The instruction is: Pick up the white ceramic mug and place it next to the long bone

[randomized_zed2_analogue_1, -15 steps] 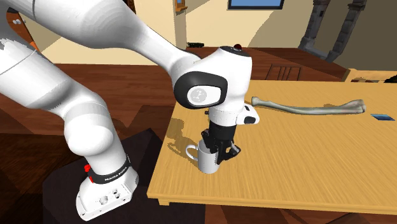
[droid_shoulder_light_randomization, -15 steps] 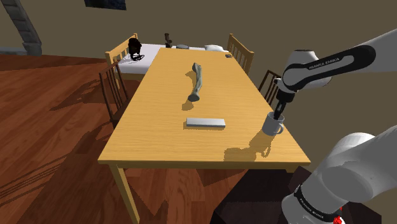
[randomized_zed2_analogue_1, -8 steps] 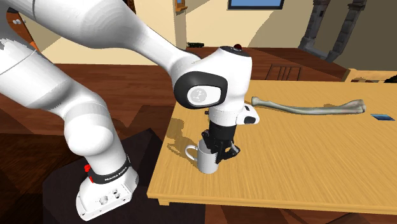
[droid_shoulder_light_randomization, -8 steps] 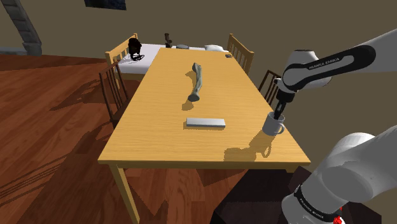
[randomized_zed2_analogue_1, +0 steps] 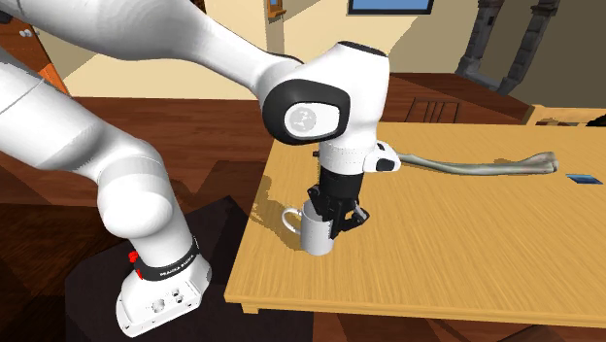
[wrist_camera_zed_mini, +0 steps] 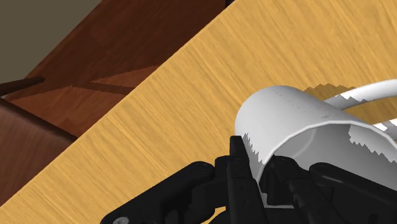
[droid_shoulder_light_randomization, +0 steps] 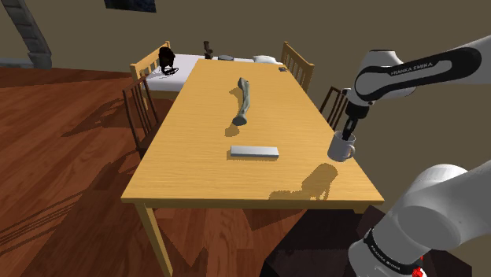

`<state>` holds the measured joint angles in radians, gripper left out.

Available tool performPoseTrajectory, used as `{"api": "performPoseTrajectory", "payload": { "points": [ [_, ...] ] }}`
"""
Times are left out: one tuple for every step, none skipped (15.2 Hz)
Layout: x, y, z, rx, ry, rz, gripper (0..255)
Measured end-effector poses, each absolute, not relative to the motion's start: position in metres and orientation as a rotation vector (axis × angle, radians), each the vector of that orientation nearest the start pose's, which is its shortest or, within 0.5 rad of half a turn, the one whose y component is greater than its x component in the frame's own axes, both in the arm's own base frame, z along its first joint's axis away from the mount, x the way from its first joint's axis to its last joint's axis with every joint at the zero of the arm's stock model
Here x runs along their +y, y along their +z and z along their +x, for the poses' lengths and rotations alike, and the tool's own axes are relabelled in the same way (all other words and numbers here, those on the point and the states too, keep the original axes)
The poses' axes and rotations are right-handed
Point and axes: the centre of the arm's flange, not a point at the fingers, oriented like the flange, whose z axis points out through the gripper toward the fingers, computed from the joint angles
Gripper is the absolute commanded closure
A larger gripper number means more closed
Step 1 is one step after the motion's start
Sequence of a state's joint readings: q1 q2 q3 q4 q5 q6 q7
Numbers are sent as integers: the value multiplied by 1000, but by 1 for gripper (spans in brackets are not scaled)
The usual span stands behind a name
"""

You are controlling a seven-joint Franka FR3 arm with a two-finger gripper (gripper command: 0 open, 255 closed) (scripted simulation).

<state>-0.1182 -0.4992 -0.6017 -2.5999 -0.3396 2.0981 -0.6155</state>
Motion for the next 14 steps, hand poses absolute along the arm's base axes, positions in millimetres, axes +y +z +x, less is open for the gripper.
{"api": "performPoseTrajectory", "payload": {
  "points": [
    [-264,391,289,-227,78,-3111,255],
    [-263,397,289,-227,78,-3111,255],
    [-264,401,288,-227,78,-3111,255],
    [-263,406,289,-227,78,-3111,255],
    [-263,411,288,-227,78,-3111,255],
    [-263,416,288,-227,78,-3111,255],
    [-263,422,288,-227,78,-3111,255],
    [-264,427,288,-227,78,-3111,255],
    [-264,433,288,-227,78,-3111,255],
    [-263,438,288,-227,78,-3111,255],
    [-263,443,288,-227,78,-3111,255],
    [-263,448,289,-227,78,-3111,255],
    [-263,454,288,-227,78,-3111,255],
    [-262,459,288,-227,78,-3111,255]
  ]
}}
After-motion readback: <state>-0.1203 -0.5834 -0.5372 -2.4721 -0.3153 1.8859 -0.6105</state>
